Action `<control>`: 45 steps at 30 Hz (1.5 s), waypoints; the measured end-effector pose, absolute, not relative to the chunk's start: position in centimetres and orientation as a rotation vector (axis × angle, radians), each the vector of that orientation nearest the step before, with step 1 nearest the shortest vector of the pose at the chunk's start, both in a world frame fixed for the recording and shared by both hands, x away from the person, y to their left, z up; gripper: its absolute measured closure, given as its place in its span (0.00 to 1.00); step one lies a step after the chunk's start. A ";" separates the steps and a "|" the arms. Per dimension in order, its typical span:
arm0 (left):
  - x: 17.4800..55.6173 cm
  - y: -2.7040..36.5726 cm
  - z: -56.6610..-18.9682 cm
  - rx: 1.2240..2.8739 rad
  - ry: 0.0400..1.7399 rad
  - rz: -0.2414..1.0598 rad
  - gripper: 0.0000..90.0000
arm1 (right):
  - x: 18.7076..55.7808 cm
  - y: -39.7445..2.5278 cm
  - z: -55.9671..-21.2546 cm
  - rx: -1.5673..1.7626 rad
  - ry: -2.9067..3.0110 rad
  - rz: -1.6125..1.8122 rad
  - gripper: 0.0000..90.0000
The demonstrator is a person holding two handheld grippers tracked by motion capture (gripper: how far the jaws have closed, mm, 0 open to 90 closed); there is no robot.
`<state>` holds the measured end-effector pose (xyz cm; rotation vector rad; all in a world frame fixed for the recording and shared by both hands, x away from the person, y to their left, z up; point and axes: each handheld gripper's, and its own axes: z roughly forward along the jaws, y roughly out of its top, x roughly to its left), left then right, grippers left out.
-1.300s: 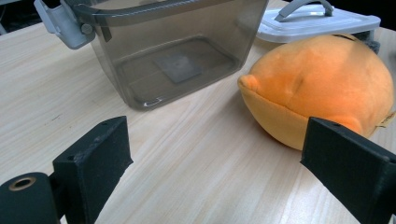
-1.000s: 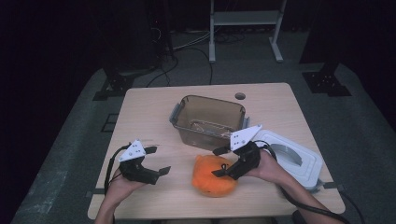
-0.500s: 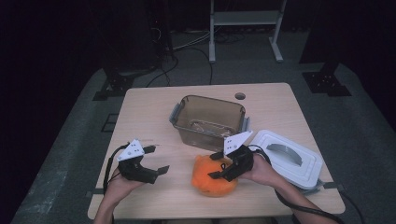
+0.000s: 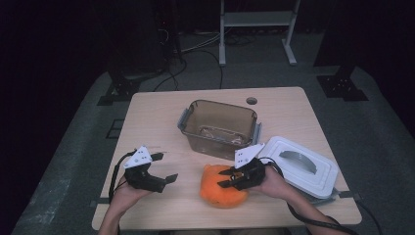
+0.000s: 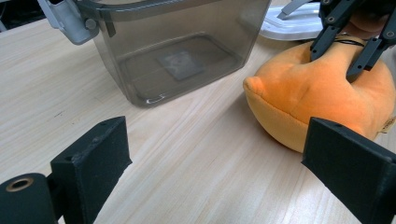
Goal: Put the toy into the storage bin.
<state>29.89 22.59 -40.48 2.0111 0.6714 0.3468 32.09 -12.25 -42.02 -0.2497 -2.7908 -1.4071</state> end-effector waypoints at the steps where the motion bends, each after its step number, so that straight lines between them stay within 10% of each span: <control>1: 29.9 22.6 -40.5 2.012 0.671 0.345 0.07 | 32.0 -12.2 -41.9 -0.247 -2.792 -1.405 0.75; 45: 30.6 23.8 -41.1 2.001 0.706 0.362 0.07 | 32.0 -12.1 -33.1 -0.254 -2.710 -1.559 0.79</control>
